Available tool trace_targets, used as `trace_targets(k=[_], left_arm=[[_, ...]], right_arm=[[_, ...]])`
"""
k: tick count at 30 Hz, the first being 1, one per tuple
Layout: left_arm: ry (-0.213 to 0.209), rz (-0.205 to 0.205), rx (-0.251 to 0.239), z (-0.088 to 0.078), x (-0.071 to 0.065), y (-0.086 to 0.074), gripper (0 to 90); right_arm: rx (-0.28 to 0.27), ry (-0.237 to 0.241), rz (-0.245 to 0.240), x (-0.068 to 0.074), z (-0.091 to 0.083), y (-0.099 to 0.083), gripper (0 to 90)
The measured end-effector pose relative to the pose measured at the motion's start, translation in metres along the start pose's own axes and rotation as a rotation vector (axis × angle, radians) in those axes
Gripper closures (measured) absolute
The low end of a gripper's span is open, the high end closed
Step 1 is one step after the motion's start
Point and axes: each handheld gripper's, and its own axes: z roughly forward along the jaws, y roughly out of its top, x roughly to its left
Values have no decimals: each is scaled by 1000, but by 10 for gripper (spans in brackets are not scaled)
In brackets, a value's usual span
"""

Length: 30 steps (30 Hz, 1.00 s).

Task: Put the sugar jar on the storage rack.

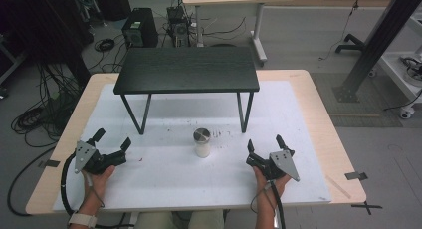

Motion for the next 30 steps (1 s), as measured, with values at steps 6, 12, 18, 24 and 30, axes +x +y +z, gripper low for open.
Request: trace_targets(k=[6,12,18,24,30], left_arm=[[0,0,-1,0,0,0,3],[1,0,-1,0,0,0,3],[6,0,1,0,0,0,12],[7,-1,1,0,0,0,12],[6,0,1,0,0,0,12]], right_arm=[[-1,0,-3,0,0,0,47],[-1,0,-4,0,0,0,30],[1,1,-4,0,0,0,23],[0,4,-3,0,0,0,5],[0,3,-4,0,0,0,5]])
